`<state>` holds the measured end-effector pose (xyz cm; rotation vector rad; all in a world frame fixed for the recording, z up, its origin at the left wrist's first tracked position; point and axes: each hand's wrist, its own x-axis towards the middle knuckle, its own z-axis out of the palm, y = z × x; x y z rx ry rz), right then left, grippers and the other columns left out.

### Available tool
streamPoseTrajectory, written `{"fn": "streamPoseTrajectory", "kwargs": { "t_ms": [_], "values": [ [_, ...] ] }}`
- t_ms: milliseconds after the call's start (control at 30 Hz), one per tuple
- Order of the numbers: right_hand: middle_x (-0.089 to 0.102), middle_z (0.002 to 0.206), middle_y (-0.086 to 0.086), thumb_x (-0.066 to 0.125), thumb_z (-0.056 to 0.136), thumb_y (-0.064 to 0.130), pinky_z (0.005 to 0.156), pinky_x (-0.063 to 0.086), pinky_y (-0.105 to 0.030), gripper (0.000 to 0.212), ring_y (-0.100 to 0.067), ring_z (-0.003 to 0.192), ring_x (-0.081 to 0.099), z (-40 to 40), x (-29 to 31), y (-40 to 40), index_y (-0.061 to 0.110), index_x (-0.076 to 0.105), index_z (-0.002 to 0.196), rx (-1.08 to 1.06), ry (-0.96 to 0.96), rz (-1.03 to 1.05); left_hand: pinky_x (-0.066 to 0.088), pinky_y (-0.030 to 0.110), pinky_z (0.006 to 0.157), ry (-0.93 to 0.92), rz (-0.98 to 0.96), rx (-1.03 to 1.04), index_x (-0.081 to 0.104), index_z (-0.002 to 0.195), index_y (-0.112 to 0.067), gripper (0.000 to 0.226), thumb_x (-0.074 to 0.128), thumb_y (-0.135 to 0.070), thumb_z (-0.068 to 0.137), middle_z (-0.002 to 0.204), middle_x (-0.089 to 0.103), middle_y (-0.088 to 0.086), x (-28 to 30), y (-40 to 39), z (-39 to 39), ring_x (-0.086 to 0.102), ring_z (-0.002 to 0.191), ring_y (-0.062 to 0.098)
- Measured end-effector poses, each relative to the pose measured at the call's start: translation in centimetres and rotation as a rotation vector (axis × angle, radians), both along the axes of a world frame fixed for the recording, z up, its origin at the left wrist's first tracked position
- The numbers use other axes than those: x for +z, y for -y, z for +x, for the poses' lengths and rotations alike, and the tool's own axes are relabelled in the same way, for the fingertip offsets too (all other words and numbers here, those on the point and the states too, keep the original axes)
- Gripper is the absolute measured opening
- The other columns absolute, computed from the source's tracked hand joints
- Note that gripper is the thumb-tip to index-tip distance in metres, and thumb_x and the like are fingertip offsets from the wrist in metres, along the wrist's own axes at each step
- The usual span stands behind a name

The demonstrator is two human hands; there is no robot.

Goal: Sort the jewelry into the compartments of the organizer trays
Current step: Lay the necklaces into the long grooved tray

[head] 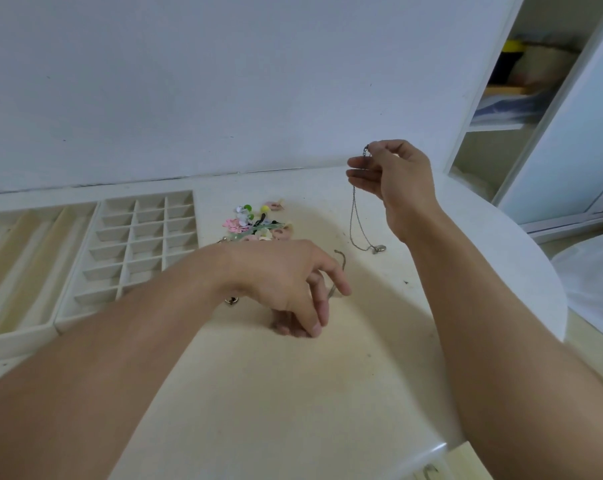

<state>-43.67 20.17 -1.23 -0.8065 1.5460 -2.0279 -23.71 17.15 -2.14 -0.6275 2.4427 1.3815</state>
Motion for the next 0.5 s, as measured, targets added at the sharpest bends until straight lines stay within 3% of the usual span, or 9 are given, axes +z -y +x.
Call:
{"fn": "streamPoseTrajectory", "kwargs": {
  "t_ms": [133, 233, 367, 500],
  "values": [
    [0.073, 0.081, -0.014, 0.056, 0.099, 0.009, 0.085, 0.061, -0.041, 0.008, -0.029, 0.078, 0.072, 0.7, 0.4, -0.2, 0.008, 0.060, 0.092, 0.062, -0.025, -0.035, 0.057, 0.027, 0.063, -0.060, -0.103, 0.034, 0.065, 0.119, -0.022, 0.042, 0.082, -0.012, 0.082, 0.086, 0.077, 0.002, 1.2, 0.4, 0.2, 0.072, 0.069, 0.016],
    [0.072, 0.080, -0.014, 0.057, 0.099, 0.009, 0.081, 0.060, -0.037, 0.010, -0.030, 0.080, 0.071, 1.6, 1.1, -0.9, 0.008, 0.061, 0.090, 0.213, -0.087, -0.063, 0.052, 0.023, 0.051, -0.265, -0.271, 0.317, 0.069, 0.108, -0.022, 0.026, 0.080, -0.028, 0.084, 0.075, 0.074, -0.004, 1.6, 1.3, -0.1, 0.064, 0.056, 0.006],
    [0.069, 0.078, -0.015, 0.057, 0.099, 0.006, 0.079, 0.059, -0.036, 0.011, -0.029, 0.079, 0.068, 2.7, 1.5, -1.4, 0.006, 0.063, 0.090, 0.384, -0.273, -0.014, 0.046, 0.018, 0.045, -0.583, -0.236, 0.690, 0.066, 0.116, -0.024, 0.034, 0.078, -0.034, 0.086, 0.090, 0.072, 0.003, 1.5, 2.5, -0.2, 0.061, 0.052, 0.002],
    [0.070, 0.078, -0.015, 0.061, 0.098, 0.009, 0.078, 0.059, -0.037, 0.010, -0.027, 0.076, 0.068, 3.1, 0.9, -1.1, 0.005, 0.066, 0.090, 0.441, -0.373, 0.107, 0.041, 0.015, 0.041, -0.655, -0.217, 0.716, 0.074, 0.100, -0.024, 0.025, 0.084, -0.033, 0.080, 0.095, 0.072, 0.007, 1.5, 2.8, -0.1, 0.059, 0.051, -0.001]
  ]
}}
